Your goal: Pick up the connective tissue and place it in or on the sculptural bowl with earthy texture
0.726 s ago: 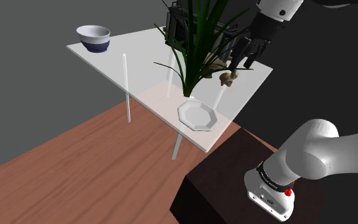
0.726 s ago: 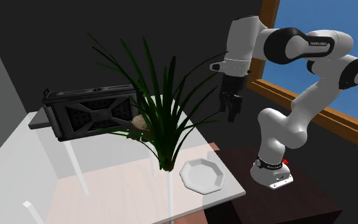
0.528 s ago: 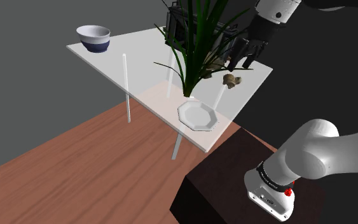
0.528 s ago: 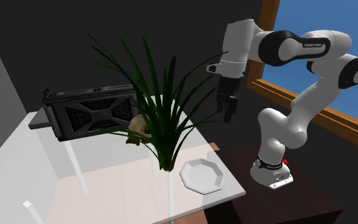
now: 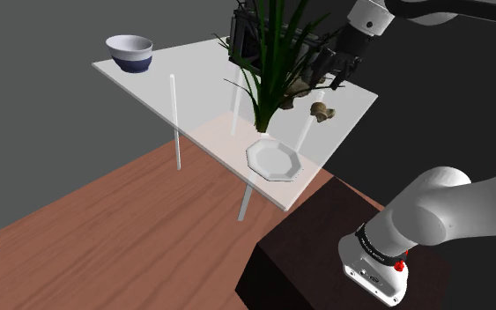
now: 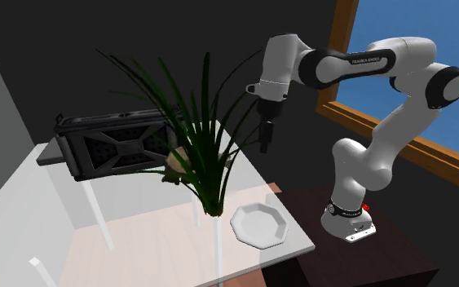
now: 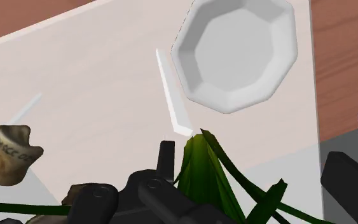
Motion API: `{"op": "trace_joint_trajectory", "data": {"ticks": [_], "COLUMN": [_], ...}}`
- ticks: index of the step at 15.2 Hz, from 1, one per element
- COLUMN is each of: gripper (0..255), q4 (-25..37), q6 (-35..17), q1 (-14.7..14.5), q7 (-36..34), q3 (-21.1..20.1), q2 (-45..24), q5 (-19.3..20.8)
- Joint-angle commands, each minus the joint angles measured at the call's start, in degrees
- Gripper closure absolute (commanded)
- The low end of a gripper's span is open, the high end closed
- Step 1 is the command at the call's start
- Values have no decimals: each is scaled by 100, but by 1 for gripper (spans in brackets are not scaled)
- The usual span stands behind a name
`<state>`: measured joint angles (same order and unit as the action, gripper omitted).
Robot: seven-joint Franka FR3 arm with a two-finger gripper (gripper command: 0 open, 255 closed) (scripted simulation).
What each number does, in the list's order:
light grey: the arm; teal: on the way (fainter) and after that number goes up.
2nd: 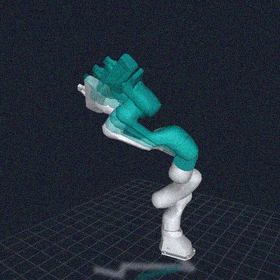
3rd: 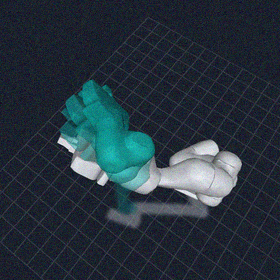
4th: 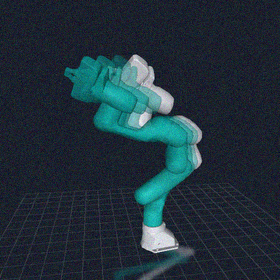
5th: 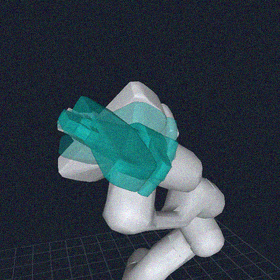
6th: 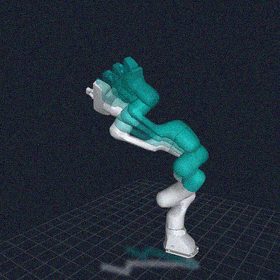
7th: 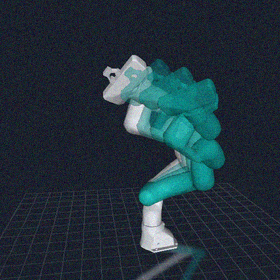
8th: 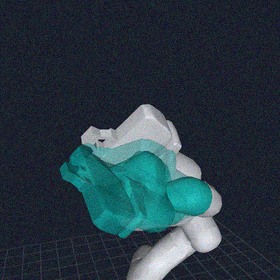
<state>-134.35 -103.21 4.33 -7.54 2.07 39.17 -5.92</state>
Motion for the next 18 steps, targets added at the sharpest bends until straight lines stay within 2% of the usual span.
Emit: {"op": "trace_joint_trajectory", "data": {"ticks": [1, 7, 18], "gripper": [0, 0, 0], "q4": [-113, -5, 582], "q6": [-221, -866, -1838], "q1": [173, 863, 1341], "q7": [87, 366, 677], "q3": [168, 289, 1047], "q2": [-454, -1290, -2997], "q5": [177, 63, -169]}}
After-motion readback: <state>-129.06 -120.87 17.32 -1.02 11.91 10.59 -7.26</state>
